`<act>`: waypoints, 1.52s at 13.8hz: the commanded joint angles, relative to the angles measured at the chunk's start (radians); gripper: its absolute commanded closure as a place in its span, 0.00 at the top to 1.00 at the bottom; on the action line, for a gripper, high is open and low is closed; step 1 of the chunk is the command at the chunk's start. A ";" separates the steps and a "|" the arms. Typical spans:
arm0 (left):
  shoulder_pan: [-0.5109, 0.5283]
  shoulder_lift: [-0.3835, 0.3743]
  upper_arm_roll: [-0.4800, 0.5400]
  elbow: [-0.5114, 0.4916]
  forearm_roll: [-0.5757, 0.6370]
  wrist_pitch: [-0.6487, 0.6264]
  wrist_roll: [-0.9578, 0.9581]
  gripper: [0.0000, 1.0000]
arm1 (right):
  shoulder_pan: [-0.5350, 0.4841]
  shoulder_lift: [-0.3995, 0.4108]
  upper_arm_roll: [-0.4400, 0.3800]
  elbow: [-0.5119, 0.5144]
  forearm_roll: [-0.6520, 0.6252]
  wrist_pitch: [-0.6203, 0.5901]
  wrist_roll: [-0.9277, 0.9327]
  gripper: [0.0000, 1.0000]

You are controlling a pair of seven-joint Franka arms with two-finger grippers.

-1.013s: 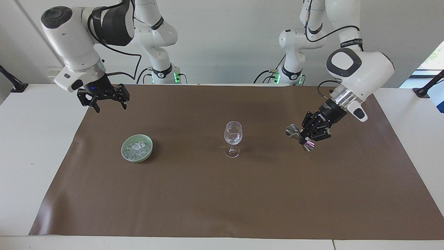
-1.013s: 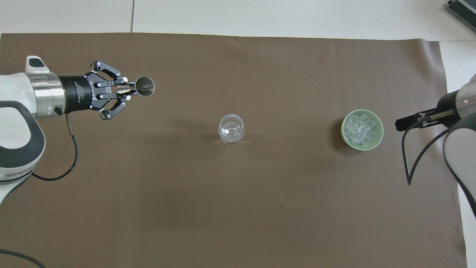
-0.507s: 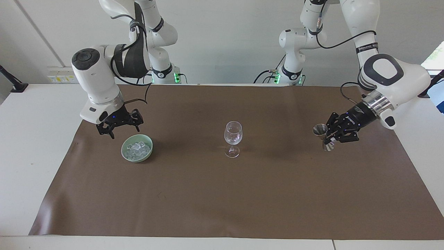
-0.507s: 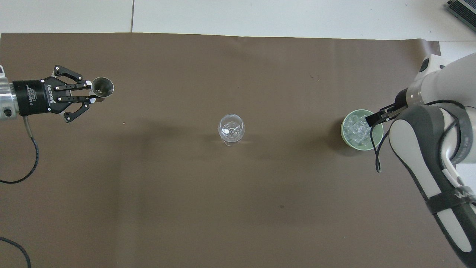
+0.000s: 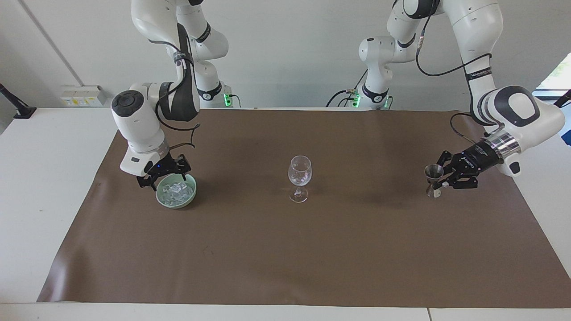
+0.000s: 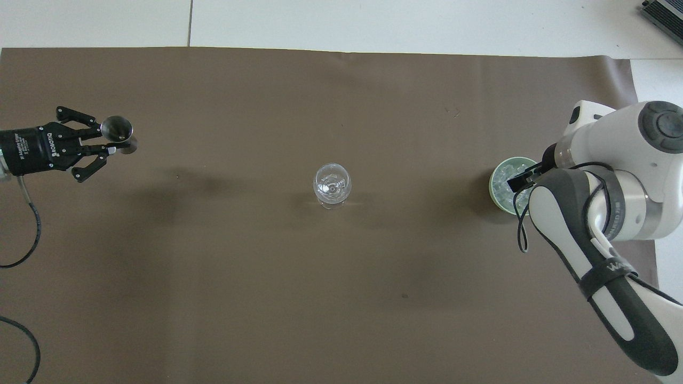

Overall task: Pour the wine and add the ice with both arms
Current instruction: 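Set the jigger down with the left gripper while the right gripper grasps ice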

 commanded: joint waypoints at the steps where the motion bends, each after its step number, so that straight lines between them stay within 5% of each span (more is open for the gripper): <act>1: 0.007 0.080 0.077 0.031 -0.123 -0.090 0.007 0.00 | -0.003 -0.004 -0.002 -0.057 0.007 0.058 -0.043 1.00; 3: 0.030 0.129 0.091 0.028 -0.166 -0.144 0.007 0.00 | -0.006 0.000 -0.003 -0.078 0.007 0.081 -0.059 1.00; 7: 0.076 0.173 0.094 0.002 -0.245 -0.175 0.019 0.00 | -0.014 0.006 -0.003 -0.098 0.007 0.104 -0.070 0.72; 13: 0.105 0.196 0.094 -0.062 -0.260 -0.192 0.128 0.00 | -0.017 0.025 -0.003 -0.106 0.007 0.113 -0.068 0.62; 17: 0.127 0.212 0.092 -0.127 -0.263 -0.199 0.194 0.00 | -0.017 0.025 -0.003 -0.104 0.007 0.111 -0.068 0.45; 21: 0.141 0.230 0.092 -0.159 -0.285 -0.229 0.231 0.00 | -0.014 0.025 -0.003 -0.100 0.007 0.108 -0.054 0.00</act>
